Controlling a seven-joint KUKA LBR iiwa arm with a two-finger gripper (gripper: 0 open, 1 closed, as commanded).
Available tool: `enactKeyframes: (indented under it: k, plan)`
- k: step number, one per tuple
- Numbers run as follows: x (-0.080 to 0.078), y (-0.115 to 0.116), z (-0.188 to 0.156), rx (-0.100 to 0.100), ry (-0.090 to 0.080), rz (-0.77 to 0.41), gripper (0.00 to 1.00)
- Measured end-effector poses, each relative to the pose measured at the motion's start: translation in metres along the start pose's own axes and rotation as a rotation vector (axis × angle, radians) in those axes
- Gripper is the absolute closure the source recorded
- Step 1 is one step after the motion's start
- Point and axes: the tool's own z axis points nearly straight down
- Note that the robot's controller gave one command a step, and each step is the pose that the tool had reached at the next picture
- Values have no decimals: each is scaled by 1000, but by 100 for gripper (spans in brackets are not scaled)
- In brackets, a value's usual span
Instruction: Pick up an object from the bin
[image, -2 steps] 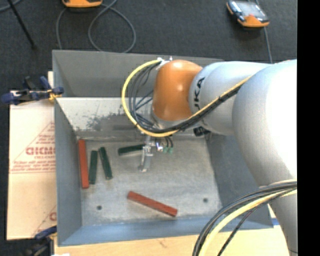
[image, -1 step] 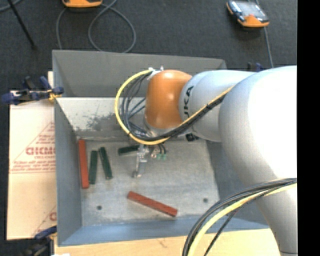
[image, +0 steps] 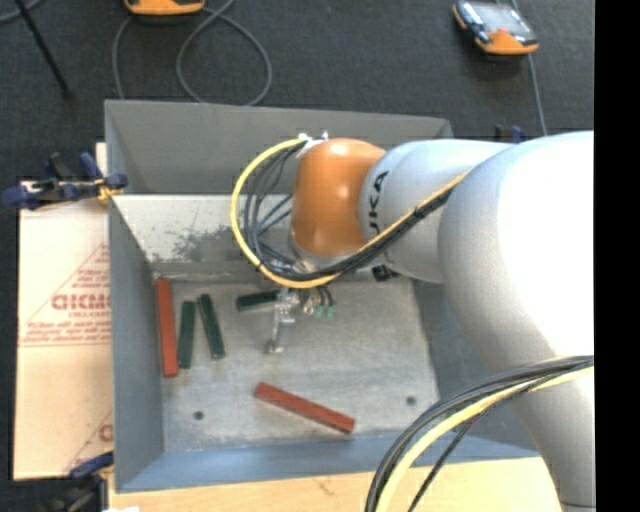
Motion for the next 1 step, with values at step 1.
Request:
enactKeyframes:
  k: [1]
  plan:
    - [-1,0,-1,0,-3,-1,100]
